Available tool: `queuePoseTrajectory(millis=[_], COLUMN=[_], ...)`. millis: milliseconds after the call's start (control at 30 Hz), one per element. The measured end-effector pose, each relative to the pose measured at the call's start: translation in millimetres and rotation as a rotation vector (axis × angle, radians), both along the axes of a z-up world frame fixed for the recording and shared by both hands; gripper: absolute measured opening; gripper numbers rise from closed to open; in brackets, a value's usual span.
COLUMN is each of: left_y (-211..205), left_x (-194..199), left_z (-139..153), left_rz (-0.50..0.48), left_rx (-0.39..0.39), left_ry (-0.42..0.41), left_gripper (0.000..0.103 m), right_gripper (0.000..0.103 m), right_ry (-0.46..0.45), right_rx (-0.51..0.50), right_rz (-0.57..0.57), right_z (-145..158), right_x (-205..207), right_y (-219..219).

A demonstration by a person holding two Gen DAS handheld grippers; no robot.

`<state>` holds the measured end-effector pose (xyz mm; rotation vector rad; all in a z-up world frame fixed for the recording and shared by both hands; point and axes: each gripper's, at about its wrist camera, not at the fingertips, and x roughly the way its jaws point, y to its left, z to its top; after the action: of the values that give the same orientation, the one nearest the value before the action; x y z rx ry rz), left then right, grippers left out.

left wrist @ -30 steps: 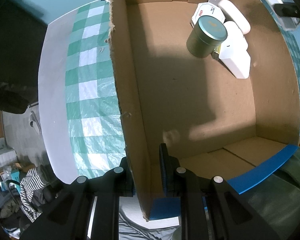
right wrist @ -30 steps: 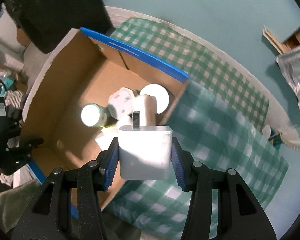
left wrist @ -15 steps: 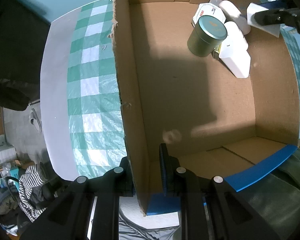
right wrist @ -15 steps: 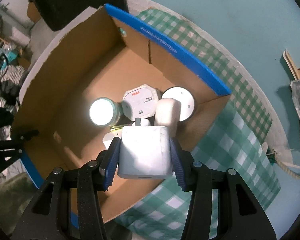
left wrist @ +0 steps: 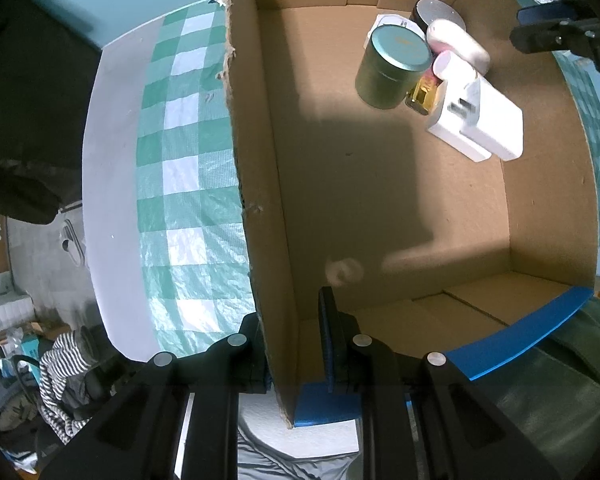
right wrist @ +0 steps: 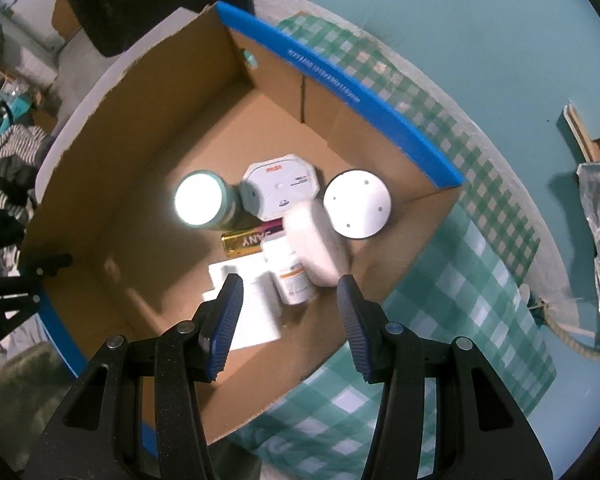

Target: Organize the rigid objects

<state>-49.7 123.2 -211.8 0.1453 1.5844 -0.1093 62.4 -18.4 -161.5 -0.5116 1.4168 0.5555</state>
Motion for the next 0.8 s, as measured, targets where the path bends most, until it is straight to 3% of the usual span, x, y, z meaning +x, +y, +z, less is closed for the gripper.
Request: queuePoseTrajectory(millis=[433, 600, 733, 800], left_y=[-7.2, -3.8, 1.3, 3.3], left_x=[4.9, 12.7, 22.7, 27.0], left_z=[10.6, 22.1, 36.9, 47.6], left_rz=[-0.011, 0.018, 0.060, 0.073], left_rx=[-0.005, -0.005, 0.013, 0.005], left_ry=[-0.014, -0.047, -0.093, -0.118], left_gripper=[0.017, 0.017, 0.021, 0.030], right_gripper=[0.052, 0.061, 0.063, 0.069], right_ry=[-0.027, -0.047, -0.082, -0.108], right_rx=[0.061, 0.103, 0.153, 0.176], right_rz=[-0.112, -0.184, -0.254, -0.285], right_z=[21.7, 37.7, 58.9, 70.4], right_x=[-0.5, -1.6, -2.6, -3.3], right_y=[-21.9, -35.4, -46.3, -51.7])
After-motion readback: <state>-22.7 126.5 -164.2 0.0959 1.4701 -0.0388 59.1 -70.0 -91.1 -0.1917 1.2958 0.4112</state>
